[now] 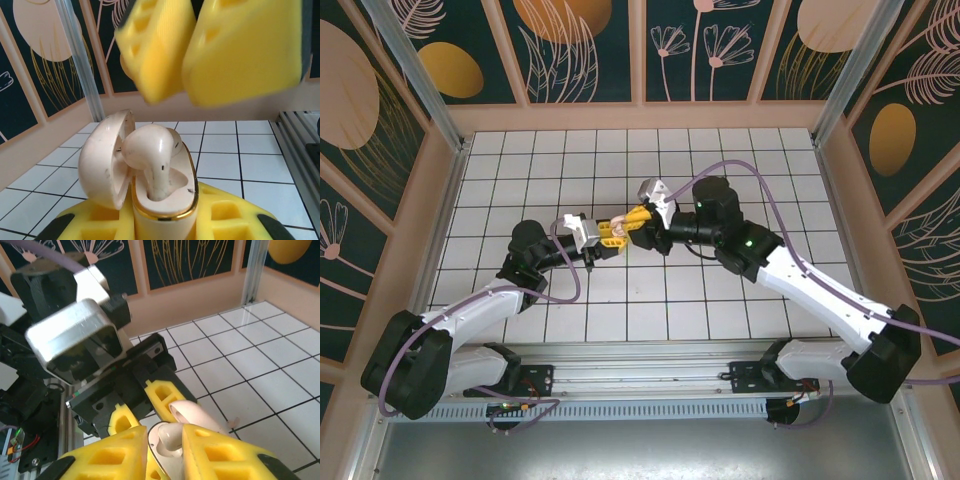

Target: Insert wireless bluetooth earbuds into charging case

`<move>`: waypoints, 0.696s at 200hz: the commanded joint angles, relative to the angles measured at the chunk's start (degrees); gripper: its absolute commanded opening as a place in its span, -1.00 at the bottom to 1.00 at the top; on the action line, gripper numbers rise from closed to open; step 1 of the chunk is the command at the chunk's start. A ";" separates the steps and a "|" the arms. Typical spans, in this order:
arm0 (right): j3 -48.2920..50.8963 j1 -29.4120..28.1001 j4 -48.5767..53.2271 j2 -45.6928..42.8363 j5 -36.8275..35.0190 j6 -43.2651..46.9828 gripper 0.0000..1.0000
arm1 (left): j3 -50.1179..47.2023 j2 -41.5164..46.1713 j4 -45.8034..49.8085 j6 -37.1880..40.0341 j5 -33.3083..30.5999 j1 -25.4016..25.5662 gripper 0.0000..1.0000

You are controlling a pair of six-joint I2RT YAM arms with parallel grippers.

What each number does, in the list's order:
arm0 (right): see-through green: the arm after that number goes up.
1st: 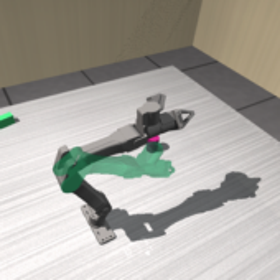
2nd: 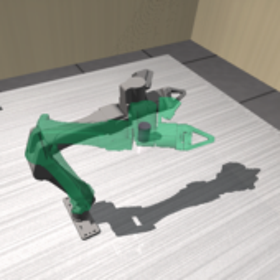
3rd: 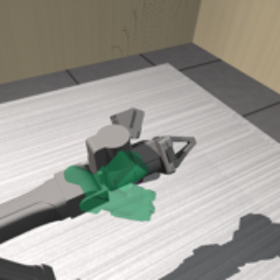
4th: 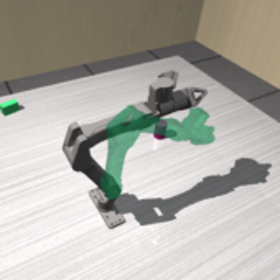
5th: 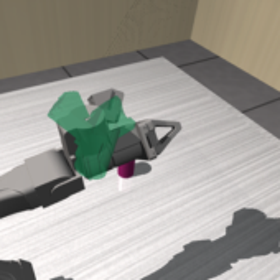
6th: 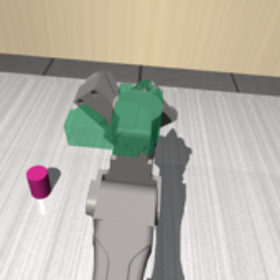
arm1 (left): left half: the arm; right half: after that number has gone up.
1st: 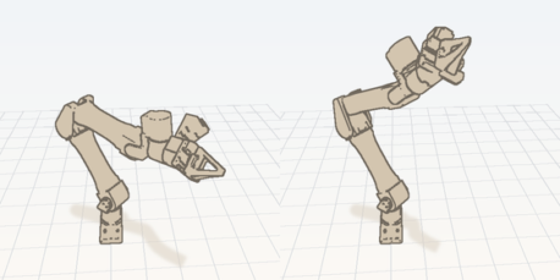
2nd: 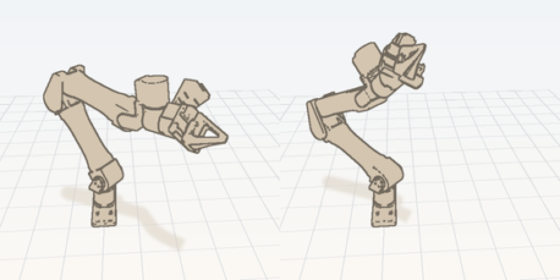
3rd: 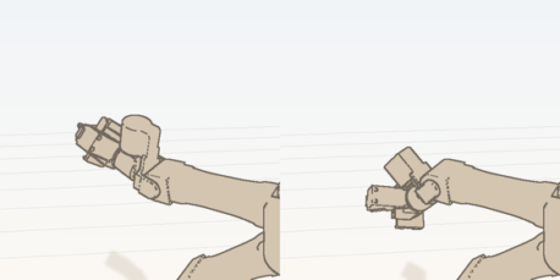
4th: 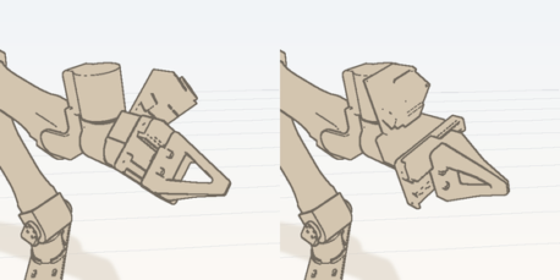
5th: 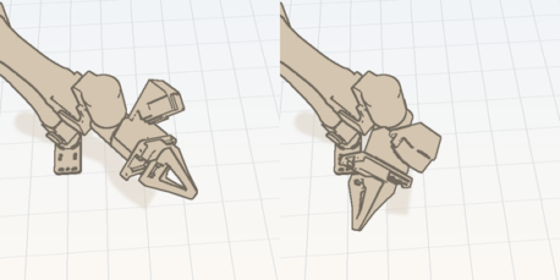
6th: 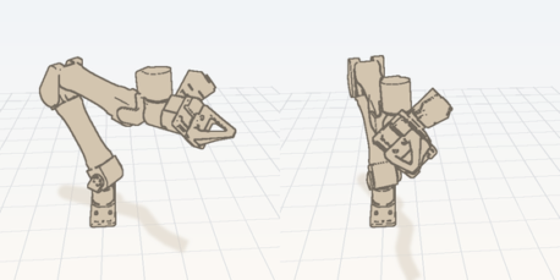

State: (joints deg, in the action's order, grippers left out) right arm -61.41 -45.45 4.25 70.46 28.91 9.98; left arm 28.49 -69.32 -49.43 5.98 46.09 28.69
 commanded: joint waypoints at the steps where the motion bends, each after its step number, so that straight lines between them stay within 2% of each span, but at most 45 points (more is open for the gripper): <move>1: -2.44 0.28 0.74 1.45 2.03 -0.47 -0.53 | 1.81 -0.44 -0.98 1.10 1.10 0.31 -0.58; 45: -3.10 0.28 2.02 2.49 2.17 0.02 -0.61 | 2.04 -0.55 -0.84 1.16 1.06 0.32 -0.58; 139: -7.68 0.19 14.38 6.44 0.56 5.17 -0.67 | 2.01 -0.07 0.29 1.82 1.00 0.31 -0.58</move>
State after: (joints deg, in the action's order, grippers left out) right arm -67.42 -45.08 13.21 75.24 29.41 12.34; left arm 28.86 -69.71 -47.27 6.39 45.91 28.67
